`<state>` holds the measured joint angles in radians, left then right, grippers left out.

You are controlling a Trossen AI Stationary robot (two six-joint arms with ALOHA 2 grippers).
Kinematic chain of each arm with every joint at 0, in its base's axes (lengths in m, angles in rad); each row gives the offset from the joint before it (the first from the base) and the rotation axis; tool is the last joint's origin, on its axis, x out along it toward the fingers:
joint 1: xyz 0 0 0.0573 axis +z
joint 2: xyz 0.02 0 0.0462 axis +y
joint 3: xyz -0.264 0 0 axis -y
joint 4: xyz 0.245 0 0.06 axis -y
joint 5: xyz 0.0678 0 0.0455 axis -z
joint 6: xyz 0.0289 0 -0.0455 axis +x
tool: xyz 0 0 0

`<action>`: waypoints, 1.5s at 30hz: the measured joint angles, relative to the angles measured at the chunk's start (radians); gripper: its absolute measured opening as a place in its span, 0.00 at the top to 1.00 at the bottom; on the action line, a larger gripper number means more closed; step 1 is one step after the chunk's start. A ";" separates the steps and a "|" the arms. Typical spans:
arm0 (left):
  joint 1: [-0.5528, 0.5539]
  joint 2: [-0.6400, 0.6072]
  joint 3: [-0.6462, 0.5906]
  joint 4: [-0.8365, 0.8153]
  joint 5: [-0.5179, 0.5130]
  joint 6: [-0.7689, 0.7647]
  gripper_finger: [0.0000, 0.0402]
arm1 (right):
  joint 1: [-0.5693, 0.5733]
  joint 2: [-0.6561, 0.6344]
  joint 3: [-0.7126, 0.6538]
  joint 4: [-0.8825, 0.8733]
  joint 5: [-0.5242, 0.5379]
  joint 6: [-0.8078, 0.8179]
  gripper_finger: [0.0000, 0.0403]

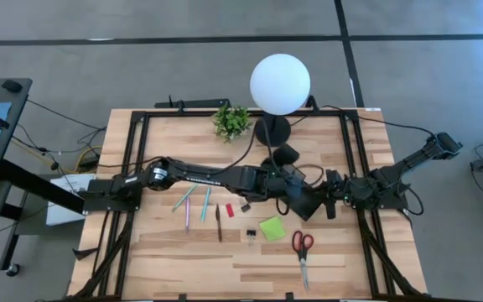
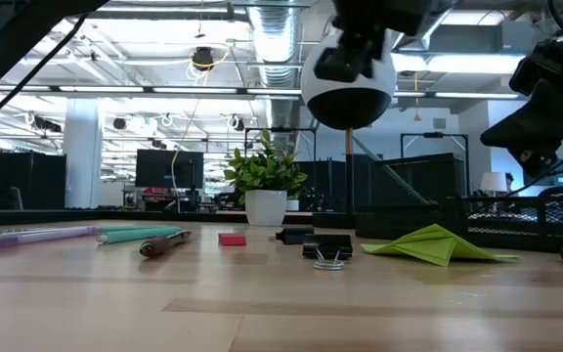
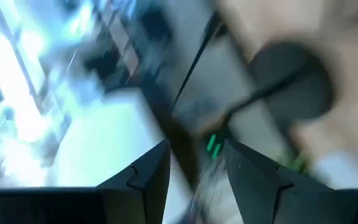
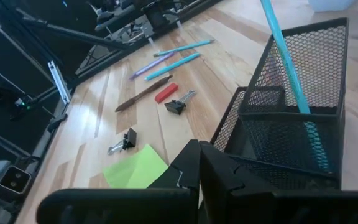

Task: Pick and place office supplies into organizer
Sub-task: Put the violet pen into the desk organizer

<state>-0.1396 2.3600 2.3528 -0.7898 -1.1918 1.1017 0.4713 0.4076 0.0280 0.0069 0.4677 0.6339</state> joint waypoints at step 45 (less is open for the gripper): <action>-0.017 -0.986 -0.965 -0.697 0.211 -1.779 1.00 | 0.152 -0.003 0.001 0.441 0.401 -0.328 1.00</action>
<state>-0.1566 1.3741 1.3877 -1.4865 -0.9806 -0.6770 0.6236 0.4046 0.0288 0.4474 0.8689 0.3062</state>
